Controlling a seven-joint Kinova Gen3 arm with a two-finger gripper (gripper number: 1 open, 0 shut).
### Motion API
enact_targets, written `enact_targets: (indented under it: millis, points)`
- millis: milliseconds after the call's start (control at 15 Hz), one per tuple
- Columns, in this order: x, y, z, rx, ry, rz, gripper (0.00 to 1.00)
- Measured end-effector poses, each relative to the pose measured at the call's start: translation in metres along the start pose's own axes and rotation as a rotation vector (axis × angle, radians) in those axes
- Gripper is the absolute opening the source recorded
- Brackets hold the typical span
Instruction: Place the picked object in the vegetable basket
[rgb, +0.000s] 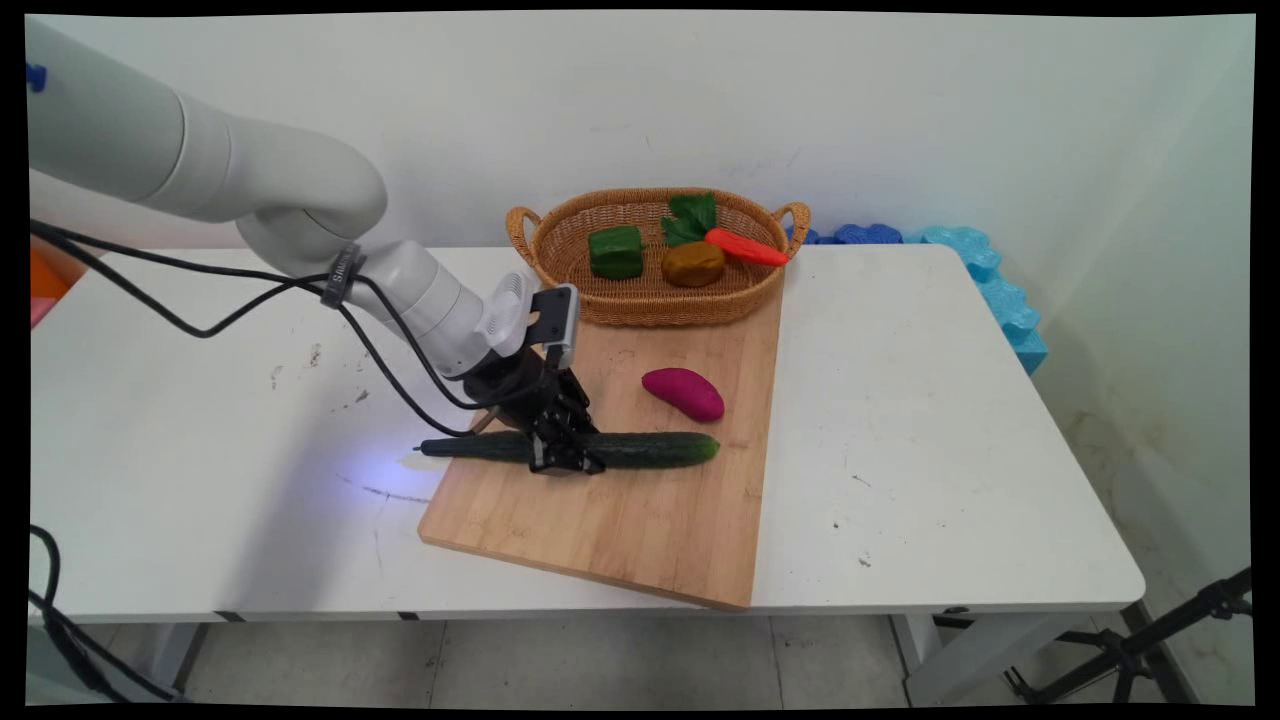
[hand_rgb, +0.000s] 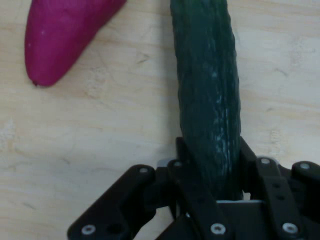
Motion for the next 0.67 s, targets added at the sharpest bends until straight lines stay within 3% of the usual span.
enact_targets:
  millis: [667]
  points:
    - [0.023,-0.006,-0.035,0.024,0.023,0.062,0.0]
